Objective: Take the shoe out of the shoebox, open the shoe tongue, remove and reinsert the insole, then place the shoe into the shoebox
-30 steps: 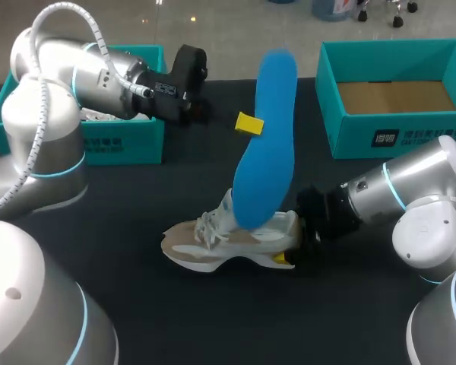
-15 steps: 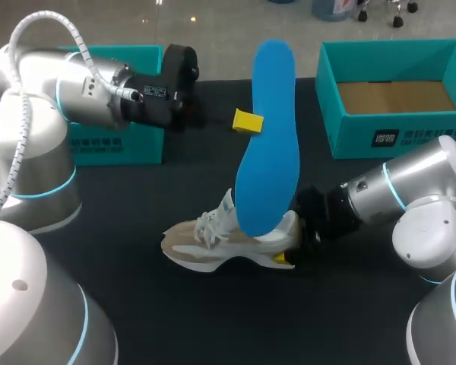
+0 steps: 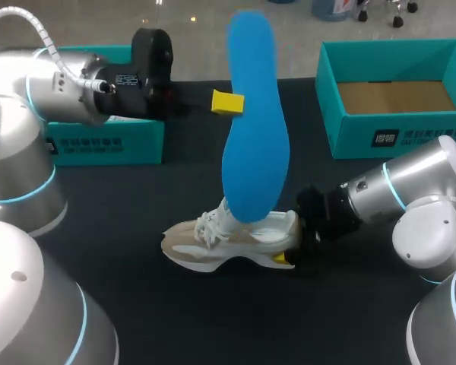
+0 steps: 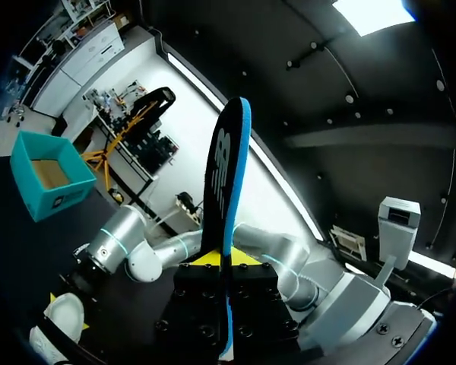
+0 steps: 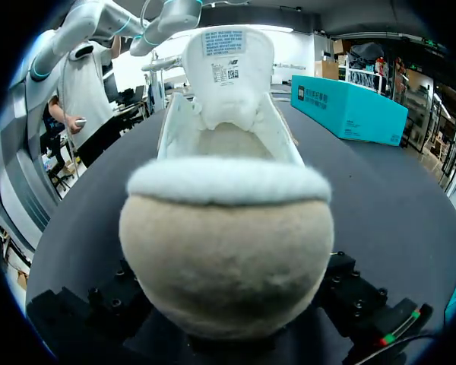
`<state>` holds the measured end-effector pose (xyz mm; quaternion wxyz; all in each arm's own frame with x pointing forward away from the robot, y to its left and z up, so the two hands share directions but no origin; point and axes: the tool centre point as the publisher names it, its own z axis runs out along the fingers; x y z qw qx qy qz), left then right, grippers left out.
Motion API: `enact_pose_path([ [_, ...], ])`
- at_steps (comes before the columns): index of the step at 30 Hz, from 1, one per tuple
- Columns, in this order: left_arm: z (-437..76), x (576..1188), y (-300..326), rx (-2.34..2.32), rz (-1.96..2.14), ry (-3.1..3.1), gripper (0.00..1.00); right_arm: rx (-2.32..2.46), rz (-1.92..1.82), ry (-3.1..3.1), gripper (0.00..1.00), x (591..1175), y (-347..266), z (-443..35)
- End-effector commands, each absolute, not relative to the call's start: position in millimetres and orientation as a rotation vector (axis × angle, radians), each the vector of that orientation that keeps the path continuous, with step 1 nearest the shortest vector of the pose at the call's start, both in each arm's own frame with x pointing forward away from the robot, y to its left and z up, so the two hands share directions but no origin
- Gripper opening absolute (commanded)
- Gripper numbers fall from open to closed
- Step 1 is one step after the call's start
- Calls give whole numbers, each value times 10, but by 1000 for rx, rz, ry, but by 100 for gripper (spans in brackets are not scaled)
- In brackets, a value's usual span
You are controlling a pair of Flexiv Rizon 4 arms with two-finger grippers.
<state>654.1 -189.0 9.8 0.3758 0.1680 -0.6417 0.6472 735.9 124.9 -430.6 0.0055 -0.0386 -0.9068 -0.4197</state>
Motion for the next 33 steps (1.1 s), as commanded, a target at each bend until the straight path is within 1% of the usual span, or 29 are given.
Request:
enact_pose_path([
  [1,88,6423,-1823,462,1767,-1567,0,-123,-1308,-2842,0,7346,1258,-4363],
  [18,391,6321,-1823,407,1772,-1555,0,-123,-1308,-2842,0,7346,1258,-4363],
  [33,391,6321,-1823,407,1772,-1555,0,-123,-1308,-2842,0,7346,1258,-4363],
])
